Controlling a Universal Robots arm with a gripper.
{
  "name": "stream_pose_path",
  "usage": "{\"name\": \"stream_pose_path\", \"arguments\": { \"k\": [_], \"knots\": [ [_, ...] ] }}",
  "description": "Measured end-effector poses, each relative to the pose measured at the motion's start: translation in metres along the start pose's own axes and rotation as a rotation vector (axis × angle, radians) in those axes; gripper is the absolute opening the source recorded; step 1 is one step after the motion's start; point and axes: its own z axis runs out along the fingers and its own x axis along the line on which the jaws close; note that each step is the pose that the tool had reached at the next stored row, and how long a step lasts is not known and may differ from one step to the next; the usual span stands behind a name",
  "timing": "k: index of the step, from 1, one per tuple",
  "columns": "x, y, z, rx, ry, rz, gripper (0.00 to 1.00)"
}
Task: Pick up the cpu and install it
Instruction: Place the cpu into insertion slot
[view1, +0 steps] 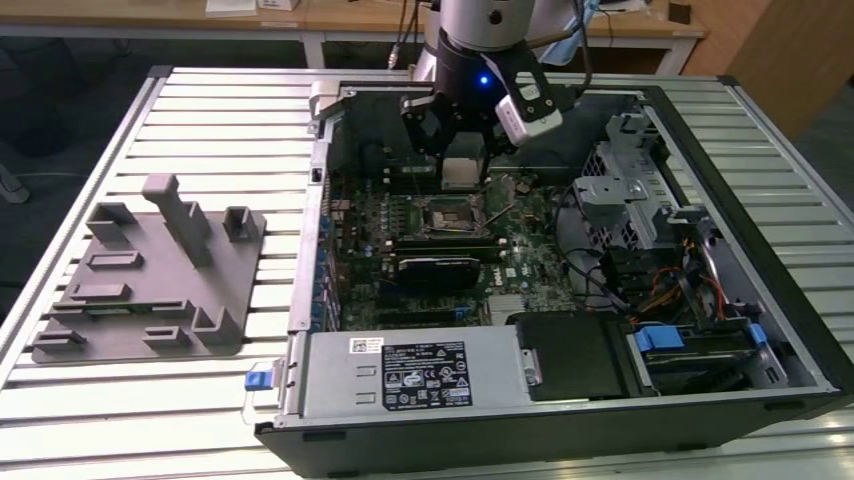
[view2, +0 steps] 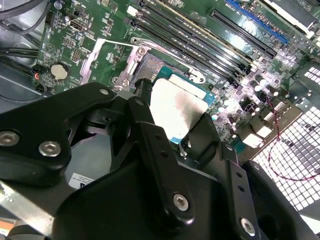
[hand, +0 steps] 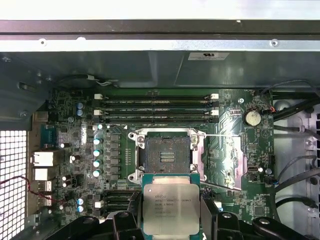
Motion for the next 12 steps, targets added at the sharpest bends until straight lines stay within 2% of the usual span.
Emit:
{"name": "stream_pose_path", "arguments": {
  "k": [7,12],
  "knots": [
    [-0.0001,0.0,0.0,0.0001,-0.0005,0.009,0.54],
    [-0.0001,0.0,0.0001,0.0002,-0.0051,0.094,0.54]
  ]
}}
